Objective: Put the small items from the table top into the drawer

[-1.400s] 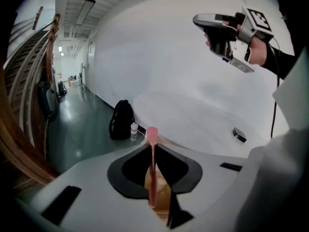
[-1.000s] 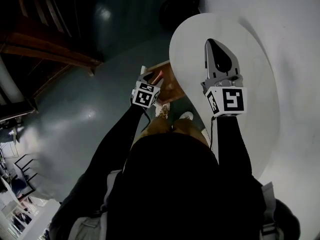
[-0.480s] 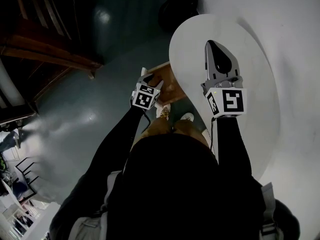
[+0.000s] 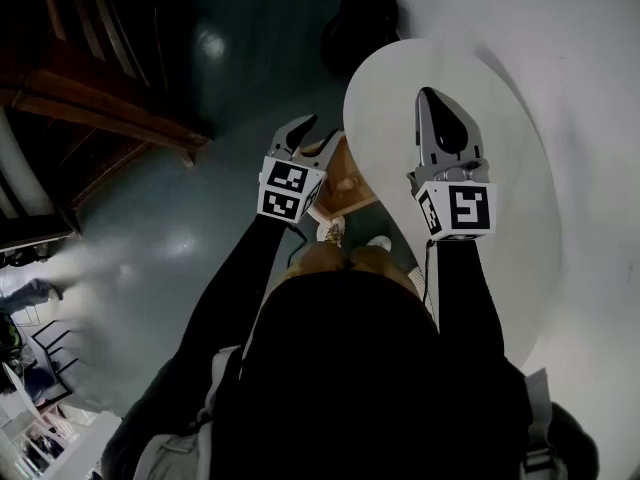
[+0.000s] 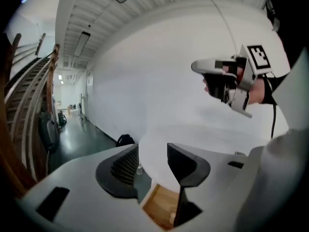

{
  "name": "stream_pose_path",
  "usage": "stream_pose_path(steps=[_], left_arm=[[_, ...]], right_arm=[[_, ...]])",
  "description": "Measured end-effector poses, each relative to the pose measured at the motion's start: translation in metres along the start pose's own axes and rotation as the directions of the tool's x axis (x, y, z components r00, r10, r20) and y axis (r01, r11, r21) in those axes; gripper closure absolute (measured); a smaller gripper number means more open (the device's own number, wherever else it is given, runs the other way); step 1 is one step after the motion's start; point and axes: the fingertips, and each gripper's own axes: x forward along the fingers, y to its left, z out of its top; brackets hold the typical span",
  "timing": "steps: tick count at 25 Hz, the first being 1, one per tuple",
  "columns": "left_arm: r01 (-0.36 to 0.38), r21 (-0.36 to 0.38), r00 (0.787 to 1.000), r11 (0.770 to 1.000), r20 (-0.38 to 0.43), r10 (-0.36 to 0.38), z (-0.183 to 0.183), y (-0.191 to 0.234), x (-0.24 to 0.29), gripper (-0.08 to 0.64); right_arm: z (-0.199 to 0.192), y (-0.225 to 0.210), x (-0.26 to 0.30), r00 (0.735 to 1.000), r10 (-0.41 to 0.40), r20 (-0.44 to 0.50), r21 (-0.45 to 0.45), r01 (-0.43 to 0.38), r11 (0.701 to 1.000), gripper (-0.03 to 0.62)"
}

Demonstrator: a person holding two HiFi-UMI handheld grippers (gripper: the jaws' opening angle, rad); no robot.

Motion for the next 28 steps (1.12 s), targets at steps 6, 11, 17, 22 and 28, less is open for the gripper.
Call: stream_pose_path(steps=[6, 11, 17, 22, 28], left_arm=[[-0.056, 0.091, 0.970, 0.994, 0.243, 0.032, 0.109, 0.008, -0.036, 0.362], [-0.093, 0.163, 0.888, 0.982, 0.460, 0.008, 0.197, -0.007, -0.085, 0.364], [-0.024, 0.213, 0.882, 0.977, 0.464, -0.080, 0.212, -0.023, -0.081, 0.364], [0.106, 0.278, 0.875, 0.955, 0.429, -0.222, 0.212, -0.065, -0.054, 0.364], [0.214, 0.337, 0.854, 0.917, 0.391, -0.343, 0.211, -0.129, -0.022, 0.364]], right_arm=[[0.008, -0.008, -0.001, 0.999, -0.037, 0.024, 0.000, 0.037, 0.999, 0.566], [0.017, -0.012, -0.004, 0.997, -0.057, 0.044, -0.027, 0.059, 0.998, 0.566], [0.022, -0.020, -0.017, 0.991, -0.127, 0.040, -0.031, 0.128, 0.991, 0.566], [0.015, -0.052, -0.056, 0.964, -0.267, 0.021, -0.022, 0.267, 0.963, 0.566], [0.009, -0.095, -0.114, 0.923, -0.385, 0.011, -0.025, 0.385, 0.923, 0.566]])
